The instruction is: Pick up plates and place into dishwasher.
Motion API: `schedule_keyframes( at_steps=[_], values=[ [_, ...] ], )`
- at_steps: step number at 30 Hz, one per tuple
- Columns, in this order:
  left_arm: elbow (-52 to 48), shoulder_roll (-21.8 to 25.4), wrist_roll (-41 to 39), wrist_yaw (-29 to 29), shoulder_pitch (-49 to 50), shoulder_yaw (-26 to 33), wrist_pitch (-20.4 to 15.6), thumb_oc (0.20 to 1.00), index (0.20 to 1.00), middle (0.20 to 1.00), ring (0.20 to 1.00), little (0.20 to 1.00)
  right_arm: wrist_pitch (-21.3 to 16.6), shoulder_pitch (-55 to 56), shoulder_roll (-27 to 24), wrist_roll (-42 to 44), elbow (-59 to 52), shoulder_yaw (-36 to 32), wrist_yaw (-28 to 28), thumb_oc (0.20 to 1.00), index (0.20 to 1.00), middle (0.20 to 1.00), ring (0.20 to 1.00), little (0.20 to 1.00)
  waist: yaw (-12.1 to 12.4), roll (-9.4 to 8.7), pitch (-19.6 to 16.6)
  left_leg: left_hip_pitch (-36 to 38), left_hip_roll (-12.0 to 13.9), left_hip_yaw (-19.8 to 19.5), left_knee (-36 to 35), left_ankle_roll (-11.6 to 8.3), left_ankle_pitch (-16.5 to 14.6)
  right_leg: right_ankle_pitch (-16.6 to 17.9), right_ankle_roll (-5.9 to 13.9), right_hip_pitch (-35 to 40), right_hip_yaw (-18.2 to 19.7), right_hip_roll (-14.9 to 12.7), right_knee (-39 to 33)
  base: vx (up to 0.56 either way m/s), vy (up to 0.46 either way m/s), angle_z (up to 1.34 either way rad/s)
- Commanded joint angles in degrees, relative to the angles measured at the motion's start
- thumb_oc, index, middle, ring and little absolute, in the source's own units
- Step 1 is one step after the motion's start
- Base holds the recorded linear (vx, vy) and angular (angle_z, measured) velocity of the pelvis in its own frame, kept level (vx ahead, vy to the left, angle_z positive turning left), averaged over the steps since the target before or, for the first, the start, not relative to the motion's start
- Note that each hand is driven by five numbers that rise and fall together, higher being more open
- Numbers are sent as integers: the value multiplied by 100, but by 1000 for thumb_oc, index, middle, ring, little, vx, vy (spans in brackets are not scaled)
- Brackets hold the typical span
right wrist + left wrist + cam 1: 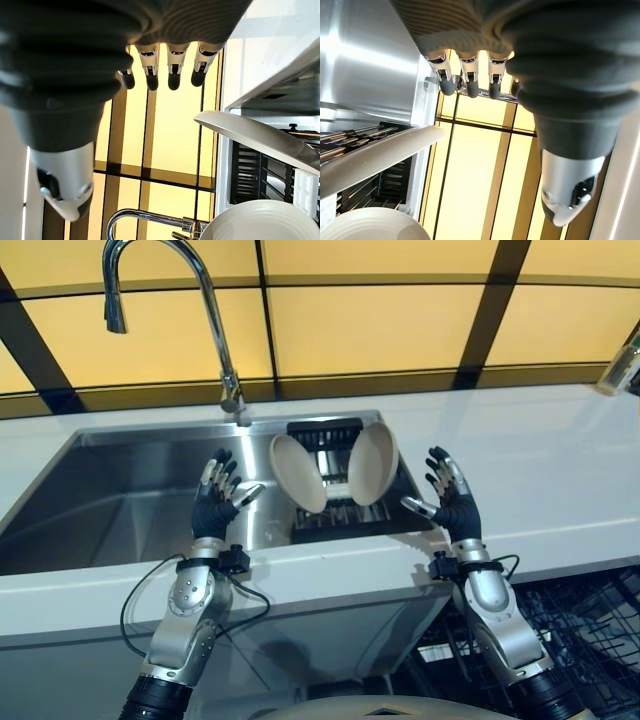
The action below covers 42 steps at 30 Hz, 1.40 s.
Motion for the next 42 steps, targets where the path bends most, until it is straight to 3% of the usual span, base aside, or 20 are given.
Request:
schedule_keyframes(
  at_steps=[1, 21, 29, 34, 42],
  values=[
    [-137, 2, -47, -67, -286, 121, -201, 1000, 1000, 1000, 1000, 1000, -220, -149, 71, 164, -494, -217, 25, 1000, 1000, 1000, 1000, 1000, 125, -20, 47, 33, -489, 13, 73, 541, -709, -469, -241, 0, -211, 423, 51, 0, 0, 0],
    [-241, 3, 47, -112, -163, 174, -348, 1000, 1000, 1000, 1000, 1000, -239, -51, 102, 169, -507, -231, 12, 1000, 1000, 1000, 1000, 1000, 161, -60, 132, 32, -444, 7, 47, 515, -679, -489, -279, 13, -253, 469, 51, 3, -19, 0],
    [-243, 115, 547, 18, -138, 297, -381, 1000, 1000, 1000, 1000, 1000, -180, -42, 46, 203, -527, -252, 5, 1000, 1000, 1000, 1000, 1000, 128, -48, 96, 26, -399, 19, 97, 461, -657, -542, -355, 42, -216, 544, 59, 34, -58, 0],
    [-130, 347, 1466, 51, -229, 415, -427, 1000, 1000, 1000, 1000, 1000, -92, -78, -58, 255, -555, -264, 91, 1000, 1000, 1000, 1000, 1000, 60, -22, 99, -39, -369, 40, 294, 416, -690, -594, -412, 9, -158, 580, 143, 36, -45, -1],
    [461, 538, 1709, -25, -419, 674, -390, 1000, 1000, 1000, 1000, 1000, 113, -56, -186, 327, -558, -368, 225, 1000, 1000, 1000, 1000, 1000, -118, 122, 44, -100, -394, 63, 482, 378, -723, -670, -458, -56, -5, 562, 259, 73, 5, -3]
  ],
)
